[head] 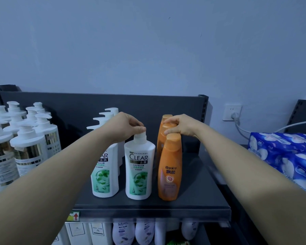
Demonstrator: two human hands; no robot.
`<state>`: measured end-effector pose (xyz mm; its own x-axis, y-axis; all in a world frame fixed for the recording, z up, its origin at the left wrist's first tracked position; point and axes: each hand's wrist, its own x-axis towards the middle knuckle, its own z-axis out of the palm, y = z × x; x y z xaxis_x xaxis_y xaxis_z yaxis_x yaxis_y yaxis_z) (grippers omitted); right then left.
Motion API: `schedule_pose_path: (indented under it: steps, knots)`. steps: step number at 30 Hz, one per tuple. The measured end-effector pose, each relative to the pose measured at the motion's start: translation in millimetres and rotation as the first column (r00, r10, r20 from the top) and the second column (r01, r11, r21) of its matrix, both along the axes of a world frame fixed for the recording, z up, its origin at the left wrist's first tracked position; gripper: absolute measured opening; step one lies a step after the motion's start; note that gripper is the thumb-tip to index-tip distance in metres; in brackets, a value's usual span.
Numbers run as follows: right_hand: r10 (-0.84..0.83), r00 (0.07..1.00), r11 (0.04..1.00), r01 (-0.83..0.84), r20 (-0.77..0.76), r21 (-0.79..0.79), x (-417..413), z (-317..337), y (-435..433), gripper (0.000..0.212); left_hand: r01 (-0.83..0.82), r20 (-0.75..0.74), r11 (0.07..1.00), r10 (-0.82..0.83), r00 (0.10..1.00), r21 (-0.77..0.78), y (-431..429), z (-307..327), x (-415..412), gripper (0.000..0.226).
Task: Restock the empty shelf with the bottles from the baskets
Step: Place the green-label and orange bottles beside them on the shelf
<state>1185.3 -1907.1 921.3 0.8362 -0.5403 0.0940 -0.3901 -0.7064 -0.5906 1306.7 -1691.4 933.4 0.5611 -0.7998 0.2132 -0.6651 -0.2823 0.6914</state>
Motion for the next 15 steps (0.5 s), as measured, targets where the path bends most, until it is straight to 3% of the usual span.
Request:
schedule_pose_path:
  steps: [3, 6, 15]
  knots:
    - [-0.025, 0.993, 0.995, 0.014, 0.111, 0.097, 0.8, 2.4, -3.2, 0.054, 0.012, -0.020, 1.000, -0.011, 1.000, 0.016, -0.6, 2.4, 2.6, 0.021]
    - [-0.080, 0.974, 0.997, 0.075, 0.213, 0.032, 6.9, 5.4, -11.5, 0.045, 0.021, -0.035, 1.000, -0.020, 0.999, 0.022, -0.4, 4.0, 5.4, 0.021]
    - [-0.090, 0.995, 0.996, 0.090, 0.044, -0.012, 41.6, 9.9, -41.1, 0.051, 0.019, 0.050, 0.996, -0.023, 0.998, 0.085, -2.7, 7.1, 10.4, 0.022]
